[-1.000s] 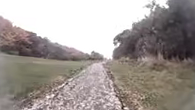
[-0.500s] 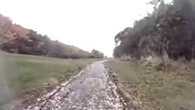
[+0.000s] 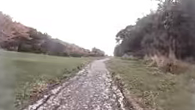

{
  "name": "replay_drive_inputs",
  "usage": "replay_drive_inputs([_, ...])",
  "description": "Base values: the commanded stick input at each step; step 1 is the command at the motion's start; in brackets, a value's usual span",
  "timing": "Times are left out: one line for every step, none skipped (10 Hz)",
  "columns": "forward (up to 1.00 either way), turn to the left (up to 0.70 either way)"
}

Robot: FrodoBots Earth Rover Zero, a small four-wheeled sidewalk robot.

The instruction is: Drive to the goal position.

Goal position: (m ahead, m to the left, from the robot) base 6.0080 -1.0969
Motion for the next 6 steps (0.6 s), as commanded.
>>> replay_drive_inputs([1.0,0.0])
replay_drive_inputs([1.0,0.0])
replay_drive_inputs([1.0,0.0])
replay_drive_inputs([1.0,0.0])
replay_drive_inputs([1.0,0.0])
replay_drive_inputs([1.0,0.0])
